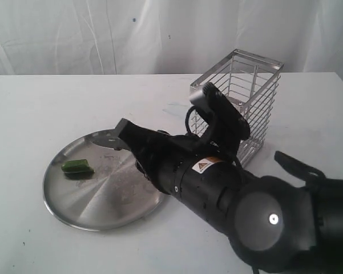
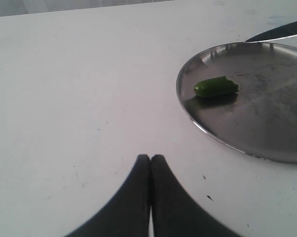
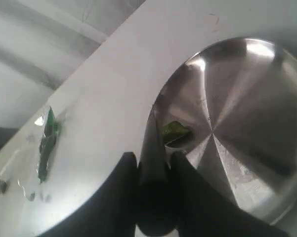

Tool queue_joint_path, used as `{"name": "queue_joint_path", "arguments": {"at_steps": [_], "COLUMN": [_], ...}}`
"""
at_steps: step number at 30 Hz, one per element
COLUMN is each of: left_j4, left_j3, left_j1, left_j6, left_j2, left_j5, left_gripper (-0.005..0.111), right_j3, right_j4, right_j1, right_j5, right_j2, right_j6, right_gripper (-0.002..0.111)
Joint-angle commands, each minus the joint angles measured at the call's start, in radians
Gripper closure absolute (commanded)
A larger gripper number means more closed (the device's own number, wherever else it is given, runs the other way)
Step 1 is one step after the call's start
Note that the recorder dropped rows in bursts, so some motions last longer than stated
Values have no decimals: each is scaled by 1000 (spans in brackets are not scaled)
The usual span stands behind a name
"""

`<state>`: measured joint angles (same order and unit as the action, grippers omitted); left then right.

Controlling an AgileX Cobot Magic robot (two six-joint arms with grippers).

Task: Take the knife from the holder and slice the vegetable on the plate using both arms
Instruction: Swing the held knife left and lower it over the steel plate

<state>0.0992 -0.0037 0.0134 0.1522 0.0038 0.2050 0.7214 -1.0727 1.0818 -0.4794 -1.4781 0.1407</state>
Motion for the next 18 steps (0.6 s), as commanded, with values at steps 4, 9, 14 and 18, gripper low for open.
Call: {"name": "queue_joint_path", "arguments": {"at_steps": [4, 9, 14, 18], "left_j4": [-2, -2, -2, -2], "left_j3": [4, 4, 4, 4], "left_j1": [-1, -1, -1, 9], "left_j6": [1, 1, 1, 1], "left_j2": [-4, -4, -4, -4], "left_j5": [-3, -3, -3, -3], "left_gripper": [107, 107, 107, 107], "right_j3": [-119, -173, -175, -185], "right_j4": [11, 127, 446, 459], "right_j1": [41, 46, 46, 44], "right_j5": [-61, -130, -247, -380], "right_j2": [0, -16, -77, -198], "right_j6": [184, 320, 596, 787], "right_gripper": [108, 108, 108, 108]}}
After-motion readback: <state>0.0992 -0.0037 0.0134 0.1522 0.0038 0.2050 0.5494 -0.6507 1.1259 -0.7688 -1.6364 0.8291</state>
